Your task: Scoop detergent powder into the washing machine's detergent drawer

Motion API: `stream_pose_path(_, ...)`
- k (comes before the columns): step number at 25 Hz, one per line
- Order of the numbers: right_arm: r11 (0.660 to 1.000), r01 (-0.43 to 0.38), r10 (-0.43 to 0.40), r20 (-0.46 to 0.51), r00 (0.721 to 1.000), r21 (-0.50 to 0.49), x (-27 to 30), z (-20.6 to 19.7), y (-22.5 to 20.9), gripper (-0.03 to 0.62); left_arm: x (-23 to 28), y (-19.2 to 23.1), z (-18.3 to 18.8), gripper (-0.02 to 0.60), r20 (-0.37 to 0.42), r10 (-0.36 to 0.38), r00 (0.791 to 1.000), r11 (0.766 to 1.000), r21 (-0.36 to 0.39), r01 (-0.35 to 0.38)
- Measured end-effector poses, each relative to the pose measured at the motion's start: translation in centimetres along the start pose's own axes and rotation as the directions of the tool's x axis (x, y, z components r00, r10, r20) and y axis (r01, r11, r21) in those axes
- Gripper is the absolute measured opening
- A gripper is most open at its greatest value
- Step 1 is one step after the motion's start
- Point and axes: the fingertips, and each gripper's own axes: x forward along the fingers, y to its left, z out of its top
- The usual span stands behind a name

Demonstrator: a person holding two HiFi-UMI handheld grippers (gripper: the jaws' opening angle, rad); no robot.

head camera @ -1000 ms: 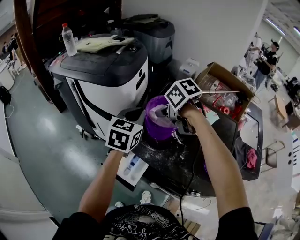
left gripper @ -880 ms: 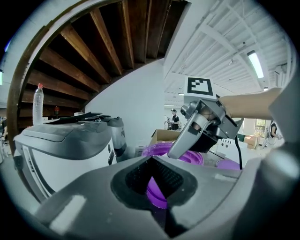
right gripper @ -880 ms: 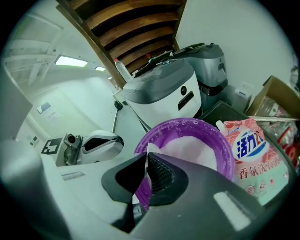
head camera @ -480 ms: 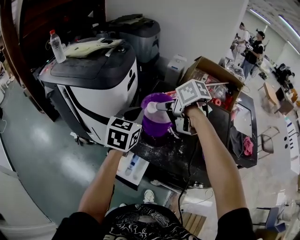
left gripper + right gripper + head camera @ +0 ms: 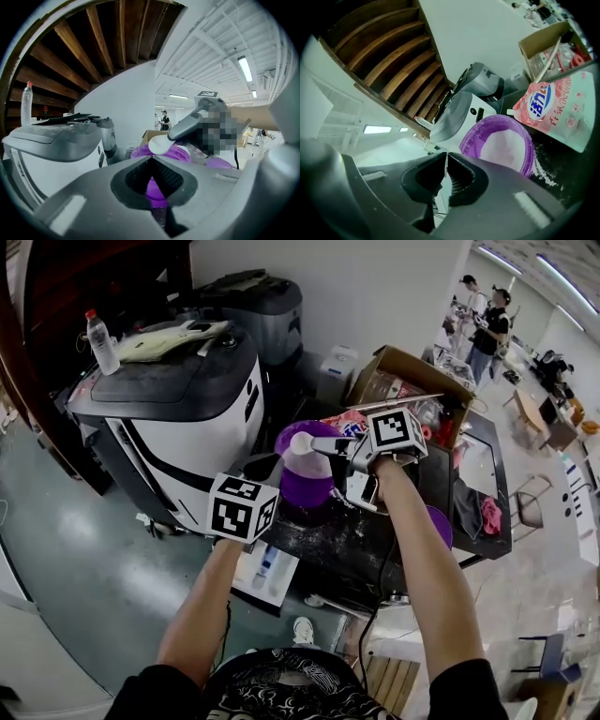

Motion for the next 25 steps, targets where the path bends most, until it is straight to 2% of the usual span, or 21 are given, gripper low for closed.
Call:
stream_pose_path(6, 0.989, -0.079, 0.062, 0.130, 0.990, 0.126, -0.8, -0.1, 0.1, 0.035, -0.1, -0.3, 0.0, 0.000, 0.001, -0.016, 1.000, 1.000, -0.004, 0.016)
stream_pose_path(13, 0.944, -0.224, 0.153, 0.278, 0.948, 0.242, -1.3, -0.8, 0.1, 0.035, -0.2, -0.8, 0.0, 0.000, 0.007, -0.020, 1.000, 1.000, -0.002, 0.020)
stream_pose_path(20, 0.888, -0.330, 0.181, 0.417, 0.891, 0.320, -2.1, -1.0, -0.3, 0.035, -0.3, -0.6, 0.2, 0.000, 0.019, -0.011, 1.000, 1.000, -0.005, 0.011)
stream_pose_path(25, 0.820, -0.441, 0.217, 0.514, 0.830, 0.365, -2.8, -1.1, -0.4, 0.035, -0.5, -1.0, 0.3, 0.000, 0.036, -0.020, 0.999, 1.000, 0.001, 0.020)
